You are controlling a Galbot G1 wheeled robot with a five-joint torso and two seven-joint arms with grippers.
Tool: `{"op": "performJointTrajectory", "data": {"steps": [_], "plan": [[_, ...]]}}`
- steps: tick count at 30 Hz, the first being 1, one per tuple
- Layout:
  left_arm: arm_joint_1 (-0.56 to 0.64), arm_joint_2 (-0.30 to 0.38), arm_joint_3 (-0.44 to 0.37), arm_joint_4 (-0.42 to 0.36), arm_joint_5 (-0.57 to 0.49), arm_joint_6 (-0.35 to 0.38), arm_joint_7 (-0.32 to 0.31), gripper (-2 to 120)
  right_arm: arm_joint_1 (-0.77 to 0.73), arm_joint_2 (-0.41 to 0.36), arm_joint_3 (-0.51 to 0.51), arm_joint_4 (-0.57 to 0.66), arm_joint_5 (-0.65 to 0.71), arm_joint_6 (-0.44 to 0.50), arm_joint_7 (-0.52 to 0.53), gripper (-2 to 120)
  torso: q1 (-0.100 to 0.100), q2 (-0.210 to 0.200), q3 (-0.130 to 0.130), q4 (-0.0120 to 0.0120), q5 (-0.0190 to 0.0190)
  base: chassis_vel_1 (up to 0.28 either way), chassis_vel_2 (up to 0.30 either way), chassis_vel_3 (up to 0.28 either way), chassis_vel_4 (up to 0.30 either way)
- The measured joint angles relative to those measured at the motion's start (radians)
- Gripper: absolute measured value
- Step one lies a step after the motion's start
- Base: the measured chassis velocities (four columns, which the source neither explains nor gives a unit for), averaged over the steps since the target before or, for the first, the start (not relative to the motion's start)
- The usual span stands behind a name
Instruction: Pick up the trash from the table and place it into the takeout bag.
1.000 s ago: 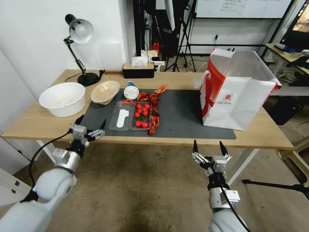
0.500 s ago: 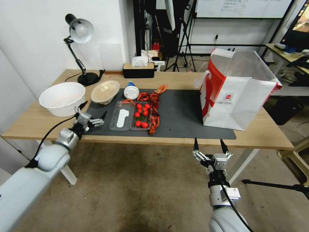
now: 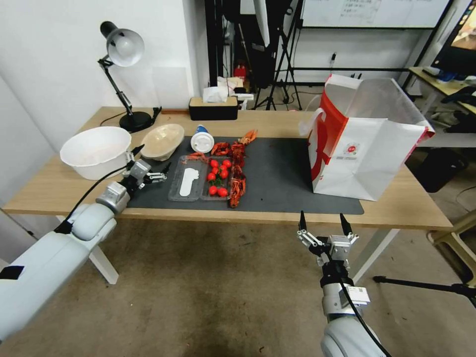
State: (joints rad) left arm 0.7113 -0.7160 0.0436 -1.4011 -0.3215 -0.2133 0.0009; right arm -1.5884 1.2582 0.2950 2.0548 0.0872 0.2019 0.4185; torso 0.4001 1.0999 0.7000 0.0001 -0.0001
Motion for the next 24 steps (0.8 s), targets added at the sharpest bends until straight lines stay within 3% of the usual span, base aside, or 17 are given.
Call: {"op": "performJointTrajectory", "data": {"steps": [7,13,16,24], "plan": [[-0.062,-0.002,0.055,0.049,0.010,-0.006,0.002,96,-0.001,0.001,0.001,0.001,0.001,0.000,0.001,100,0.000,0.000,0.000,-0.0001,0.0001,0.000,0.000,0.000,0.000],[-0.103,-0.003,0.088,0.080,0.010,-0.007,0.005,81,0.001,0.002,0.003,0.000,0.001,0.000,0.002,100,0.000,0.000,0.000,-0.0001,0.0002,0.000,0.000,0.000,0.000],[-0.131,-0.003,0.115,0.102,0.010,-0.009,0.009,68,0.001,0.002,0.003,-0.002,0.002,0.000,0.002,100,0.000,0.000,0.000,-0.0001,0.0001,0.000,0.000,0.000,0.000],[-0.162,0.012,0.153,0.121,0.008,-0.010,0.037,53,0.000,0.003,0.004,-0.004,0.002,0.004,0.003,100,0.000,0.000,0.000,-0.0001,0.0001,0.000,0.000,0.000,0.000]]}}
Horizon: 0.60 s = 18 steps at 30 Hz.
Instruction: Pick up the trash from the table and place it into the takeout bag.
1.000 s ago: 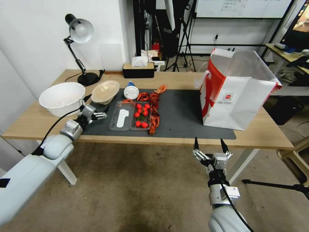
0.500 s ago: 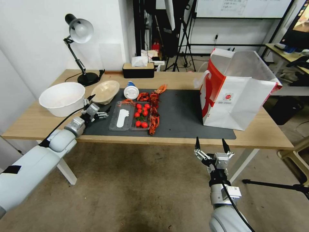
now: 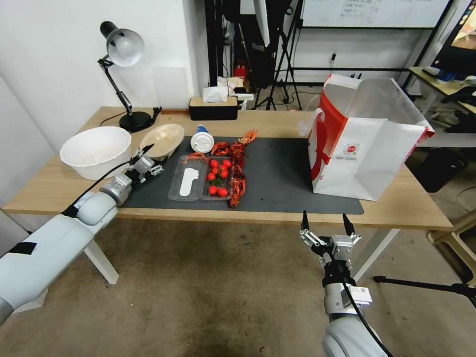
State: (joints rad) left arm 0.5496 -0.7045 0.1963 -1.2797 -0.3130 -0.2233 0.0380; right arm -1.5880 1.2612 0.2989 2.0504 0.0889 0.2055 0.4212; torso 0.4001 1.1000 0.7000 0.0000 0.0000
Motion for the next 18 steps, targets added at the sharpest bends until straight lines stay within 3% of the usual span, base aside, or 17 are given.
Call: {"op": "performJointTrajectory", "data": {"steps": [6,10,16,18], "plan": [[-0.011,0.008,0.014,0.003,-0.003,0.000,0.012,49,0.000,0.001,0.000,-0.002,0.000,0.002,0.000,100,0.000,0.000,0.000,0.0001,0.0000,0.000,0.000,0.000,0.000],[-0.024,0.014,0.025,0.011,-0.004,0.001,0.026,31,0.000,0.003,0.000,-0.004,0.000,0.007,0.000,100,0.000,0.000,0.000,0.0000,0.0000,0.000,0.000,0.000,0.000],[-0.034,0.017,0.031,0.011,-0.004,0.001,0.033,15,0.000,0.003,0.000,-0.004,0.000,0.008,0.000,100,0.000,0.000,0.000,0.0000,0.0000,0.000,0.000,0.000,0.000],[-0.041,0.018,0.036,0.010,-0.004,-0.002,0.038,3,-0.001,0.004,0.000,-0.004,0.000,0.009,0.000,100,0.000,0.000,0.000,0.0001,0.0001,0.000,0.000,0.000,0.000]]}}
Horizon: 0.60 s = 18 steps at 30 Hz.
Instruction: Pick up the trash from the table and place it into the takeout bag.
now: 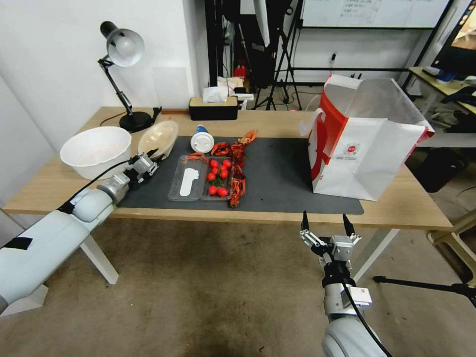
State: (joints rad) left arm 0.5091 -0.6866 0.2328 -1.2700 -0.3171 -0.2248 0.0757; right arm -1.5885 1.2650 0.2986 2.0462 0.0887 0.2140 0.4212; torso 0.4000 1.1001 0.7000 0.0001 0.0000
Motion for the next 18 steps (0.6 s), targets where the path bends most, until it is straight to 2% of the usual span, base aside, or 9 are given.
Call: {"op": "performJointTrajectory", "data": {"steps": [3,11,16,18], "plan": [[-0.007,0.000,0.006,-0.001,0.000,-0.008,0.007,0,0.000,0.001,0.000,0.000,-0.001,0.000,0.000,100,0.000,0.000,0.000,-0.0001,-0.0001,0.000,0.000,0.000,0.000],[-0.039,-0.002,0.022,-0.019,-0.005,-0.026,0.018,0,-0.001,0.006,-0.001,0.000,-0.003,0.001,0.000,100,0.000,0.000,0.000,0.0000,-0.0001,0.000,0.000,0.000,0.000],[-0.076,-0.008,0.036,-0.077,-0.057,-0.029,0.014,0,-0.003,0.007,-0.001,0.002,-0.004,0.001,0.000,100,0.000,0.000,0.000,-0.0001,0.0000,0.000,0.000,0.000,0.000],[-0.107,-0.014,0.052,-0.125,-0.111,-0.017,0.001,0,-0.005,0.007,-0.001,0.006,-0.005,0.001,0.000,100,0.000,0.000,0.000,-0.0001,0.0000,0.000,0.000,0.000,0.000]]}}
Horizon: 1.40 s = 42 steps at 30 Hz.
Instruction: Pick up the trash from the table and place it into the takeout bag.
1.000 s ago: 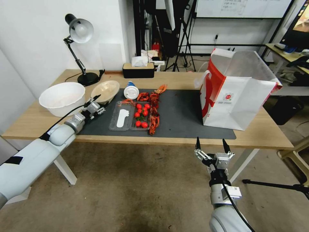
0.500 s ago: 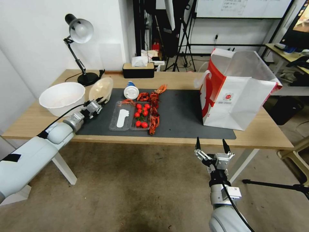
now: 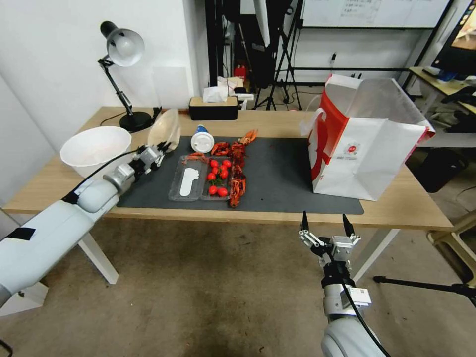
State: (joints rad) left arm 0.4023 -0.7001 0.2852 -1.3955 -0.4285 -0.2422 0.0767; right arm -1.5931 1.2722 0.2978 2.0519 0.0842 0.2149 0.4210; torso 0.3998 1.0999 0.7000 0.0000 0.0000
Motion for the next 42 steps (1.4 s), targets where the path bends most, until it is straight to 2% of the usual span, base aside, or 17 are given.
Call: {"op": "performJointTrajectory", "data": {"steps": [1,5,6,9,10,13,18,20,22,24,25,27,32,36,37,42], "plan": [[0.000,0.000,0.000,0.000,0.000,0.000,0.000,0,0.000,0.000,0.000,0.000,0.000,0.000,0.000,100,0.000,0.000,0.000,0.0000,0.0000,0.000,0.000,0.000,0.000],[-0.078,-0.013,0.058,-0.091,-0.162,0.039,-0.036,0,-0.003,0.000,0.001,0.005,-0.001,0.000,0.000,100,0.000,0.000,0.000,0.0000,0.0002,0.000,0.000,0.000,0.000],[-0.078,-0.013,0.058,-0.091,-0.162,0.039,-0.036,0,-0.003,0.000,0.001,0.005,-0.001,0.000,0.000,100,0.000,0.000,0.000,0.0000,0.0002,0.000,0.000,0.000,0.000],[-0.168,-0.040,0.140,-0.144,-0.335,0.038,-0.059,0,-0.007,-0.002,0.004,0.011,-0.002,0.000,0.001,100,0.000,0.000,0.000,0.0000,0.0001,0.000,0.000,0.000,0.000],[-0.168,-0.040,0.140,-0.144,-0.335,0.038,-0.059,0,-0.007,-0.002,0.004,0.011,-0.002,0.000,0.001,100,0.000,0.000,0.000,0.0000,0.0001,0.000,0.000,0.000,0.000],[-0.261,-0.086,0.209,-0.206,-0.525,0.051,-0.089,0,-0.009,-0.003,0.008,0.015,-0.002,-0.002,0.003,100,0.000,0.000,0.000,0.0000,0.0002,0.000,0.000,0.000,0.000],[-0.343,-0.140,0.266,-0.244,-0.623,0.080,-0.102,0,-0.010,-0.003,0.012,0.016,-0.002,-0.003,0.005,100,0.000,0.000,0.000,-0.0001,0.0003,0.000,0.000,0.000,0.000],[-0.407,-0.190,0.313,-0.259,-0.699,0.091,-0.114,0,-0.011,0.000,0.012,0.015,-0.002,-0.003,0.005,100,0.000,0.000,0.000,0.0000,0.0003,0.000,0.000,0.000,0.000],[-0.425,-0.206,0.327,-0.263,-0.724,0.094,-0.119,0,-0.011,0.002,0.013,0.015,-0.002,-0.003,0.005,100,0.000,0.000,0.000,-0.0001,0.0004,0.000,0.000,0.000,0.000],[-0.483,-0.274,0.364,-0.265,-0.803,0.101,-0.133,0,-0.010,0.006,0.012,0.012,-0.002,-0.003,0.005,100,0.000,0.000,0.000,-0.0001,0.0003,0.000,0.000,0.000,0.000],[-0.483,-0.274,0.364,-0.265,-0.803,0.101,-0.133,0,-0.010,0.006,0.012,0.012,-0.002,-0.003,0.005,100,0.000,0.000,0.000,-0.0001,0.0003,0.000,0.000,0.000,0.000],[-0.520,-0.336,0.388,-0.255,-0.851,0.104,-0.144,0,-0.008,0.009,0.011,0.011,-0.003,-0.003,0.005,100,0.000,0.000,0.000,-0.0001,0.0003,0.000,0.000,0.000,0.000],[-0.549,-0.393,0.404,-0.233,-0.874,0.104,-0.149,0,-0.008,0.011,0.011,0.011,-0.004,-0.003,0.005,100,0.000,0.000,0.000,0.0000,0.0003,0.000,0.000,0.000,0.000],[-0.590,-0.510,0.429,-0.171,-0.922,0.105,-0.156,0,-0.010,0.012,0.014,0.012,-0.005,-0.004,0.005,100,0.000,0.000,0.000,0.0000,0.0003,0.000,0.000,0.000,0.000],[-0.590,-0.510,0.429,-0.171,-0.922,0.105,-0.156,0,-0.010,0.012,0.014,0.012,-0.005,-0.004,0.005,100,0.000,0.000,0.000,0.0000,0.0003,0.000,0.000,0.000,0.000],[-0.595,-0.615,0.451,-0.105,-0.941,0.105,-0.156,0,-0.012,0.011,0.019,0.019,-0.005,-0.007,0.008,100,0.000,0.000,0.000,0.0000,0.0001,0.000,0.000,0.000,0.000]]}}
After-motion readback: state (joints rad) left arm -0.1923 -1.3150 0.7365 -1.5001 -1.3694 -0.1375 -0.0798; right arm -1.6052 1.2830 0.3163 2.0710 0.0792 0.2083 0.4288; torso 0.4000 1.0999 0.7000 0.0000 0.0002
